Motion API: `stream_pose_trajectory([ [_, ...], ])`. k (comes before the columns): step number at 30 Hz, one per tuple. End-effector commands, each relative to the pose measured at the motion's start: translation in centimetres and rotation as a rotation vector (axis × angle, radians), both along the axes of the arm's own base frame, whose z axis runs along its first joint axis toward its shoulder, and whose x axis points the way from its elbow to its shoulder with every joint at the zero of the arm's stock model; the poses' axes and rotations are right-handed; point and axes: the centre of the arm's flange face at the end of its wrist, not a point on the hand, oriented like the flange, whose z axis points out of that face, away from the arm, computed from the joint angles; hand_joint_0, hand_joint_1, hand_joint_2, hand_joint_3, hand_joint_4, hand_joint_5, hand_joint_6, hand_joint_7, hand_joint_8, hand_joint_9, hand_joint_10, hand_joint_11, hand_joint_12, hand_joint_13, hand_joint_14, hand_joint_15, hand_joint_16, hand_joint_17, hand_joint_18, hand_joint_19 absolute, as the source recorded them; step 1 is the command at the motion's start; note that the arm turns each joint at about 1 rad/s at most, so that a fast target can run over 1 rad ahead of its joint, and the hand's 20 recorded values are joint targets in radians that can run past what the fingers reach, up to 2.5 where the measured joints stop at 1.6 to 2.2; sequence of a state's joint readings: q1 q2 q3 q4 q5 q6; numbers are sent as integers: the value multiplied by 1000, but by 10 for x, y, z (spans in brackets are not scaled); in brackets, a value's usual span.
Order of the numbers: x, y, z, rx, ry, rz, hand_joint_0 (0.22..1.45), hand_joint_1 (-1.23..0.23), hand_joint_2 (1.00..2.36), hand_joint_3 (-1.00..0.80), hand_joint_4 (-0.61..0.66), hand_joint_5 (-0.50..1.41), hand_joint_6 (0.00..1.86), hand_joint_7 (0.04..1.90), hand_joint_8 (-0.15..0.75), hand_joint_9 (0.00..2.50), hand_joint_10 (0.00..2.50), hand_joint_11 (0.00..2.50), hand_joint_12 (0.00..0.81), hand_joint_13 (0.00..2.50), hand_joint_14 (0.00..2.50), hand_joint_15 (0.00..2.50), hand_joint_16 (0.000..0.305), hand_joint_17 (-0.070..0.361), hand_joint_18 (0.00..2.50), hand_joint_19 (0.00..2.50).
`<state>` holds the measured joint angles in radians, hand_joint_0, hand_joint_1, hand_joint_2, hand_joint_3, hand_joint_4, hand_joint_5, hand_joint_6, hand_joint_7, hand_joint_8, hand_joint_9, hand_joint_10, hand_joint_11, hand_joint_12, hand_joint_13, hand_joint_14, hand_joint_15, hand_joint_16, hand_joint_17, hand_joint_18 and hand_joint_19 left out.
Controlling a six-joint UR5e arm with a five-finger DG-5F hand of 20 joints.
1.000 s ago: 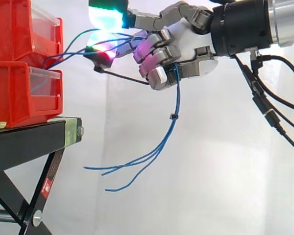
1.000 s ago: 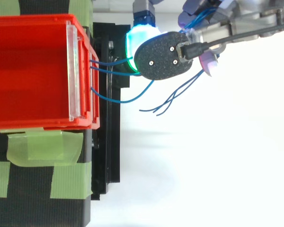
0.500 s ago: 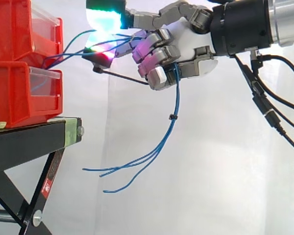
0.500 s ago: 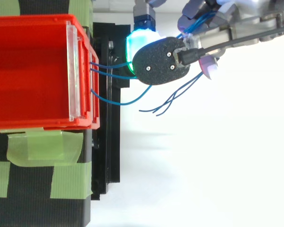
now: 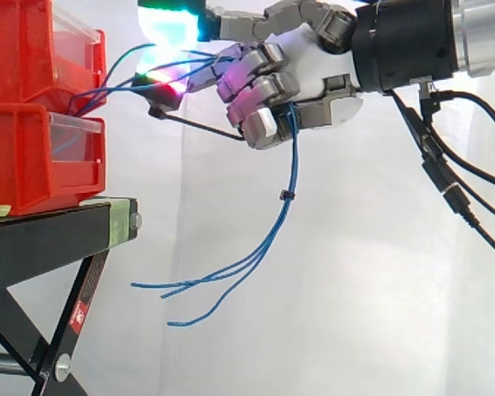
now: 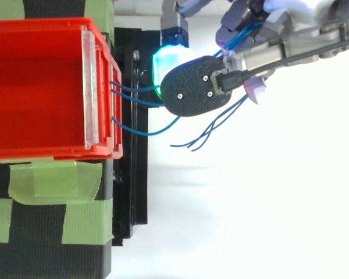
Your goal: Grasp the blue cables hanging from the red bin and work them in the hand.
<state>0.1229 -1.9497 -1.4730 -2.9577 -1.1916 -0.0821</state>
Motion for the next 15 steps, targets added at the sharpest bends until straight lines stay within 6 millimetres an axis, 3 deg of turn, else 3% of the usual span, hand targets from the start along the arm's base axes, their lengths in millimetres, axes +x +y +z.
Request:
stream_pose_trajectory([
  [1,1,3,0,0,0,6,892,-672,1024,-260,173,203,878,1231,649,1839,2500,2500,730,2101,2500,2003,210,158,2500,590],
  [10,5,33,0,15,4,165,893,-670,1024,-263,172,201,884,1229,649,1839,2500,2500,730,2101,2500,2003,210,158,2500,590],
  [15,5,40,-1,18,6,199,893,-670,1024,-263,174,200,885,1235,649,1839,2500,2500,730,2101,2500,2003,210,158,2500,590],
])
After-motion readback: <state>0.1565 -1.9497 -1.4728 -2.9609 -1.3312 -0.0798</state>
